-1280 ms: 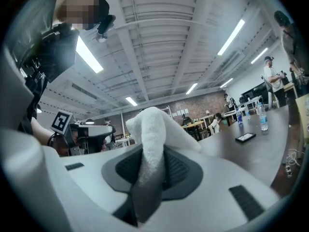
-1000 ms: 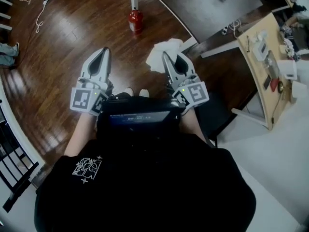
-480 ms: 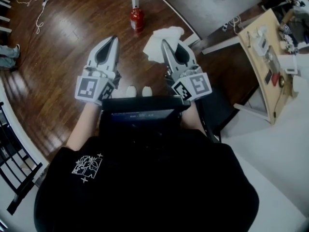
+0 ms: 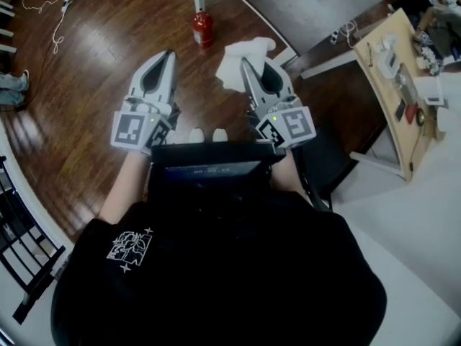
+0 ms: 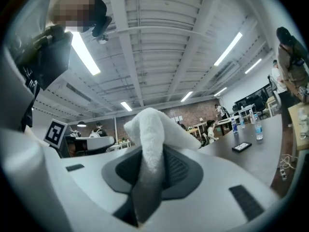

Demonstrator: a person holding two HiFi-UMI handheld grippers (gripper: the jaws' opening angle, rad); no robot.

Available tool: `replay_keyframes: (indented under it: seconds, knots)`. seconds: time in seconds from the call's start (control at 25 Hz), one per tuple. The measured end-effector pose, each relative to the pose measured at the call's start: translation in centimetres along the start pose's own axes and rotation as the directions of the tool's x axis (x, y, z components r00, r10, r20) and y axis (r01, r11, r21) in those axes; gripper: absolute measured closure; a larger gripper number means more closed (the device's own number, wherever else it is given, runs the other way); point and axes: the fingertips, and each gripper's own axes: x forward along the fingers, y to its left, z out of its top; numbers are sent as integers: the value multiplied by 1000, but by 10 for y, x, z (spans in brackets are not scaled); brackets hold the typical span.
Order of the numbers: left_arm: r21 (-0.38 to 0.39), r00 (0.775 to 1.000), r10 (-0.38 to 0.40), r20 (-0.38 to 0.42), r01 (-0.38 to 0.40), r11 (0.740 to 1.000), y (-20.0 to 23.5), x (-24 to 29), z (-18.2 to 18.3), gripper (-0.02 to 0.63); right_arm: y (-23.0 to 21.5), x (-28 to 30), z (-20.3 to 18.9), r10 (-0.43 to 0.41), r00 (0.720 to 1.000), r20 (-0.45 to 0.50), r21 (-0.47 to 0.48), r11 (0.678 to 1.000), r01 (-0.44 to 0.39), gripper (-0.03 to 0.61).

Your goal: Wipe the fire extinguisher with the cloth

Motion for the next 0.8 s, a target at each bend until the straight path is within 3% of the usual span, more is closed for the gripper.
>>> replay_keyframes:
  seconds: [0.8]
  knots:
    - [-8, 1000, -12, 3, 12, 1000, -3, 3, 1, 614, 0, -2, -1, -7, 1000, -4, -6, 1000, 7, 465]
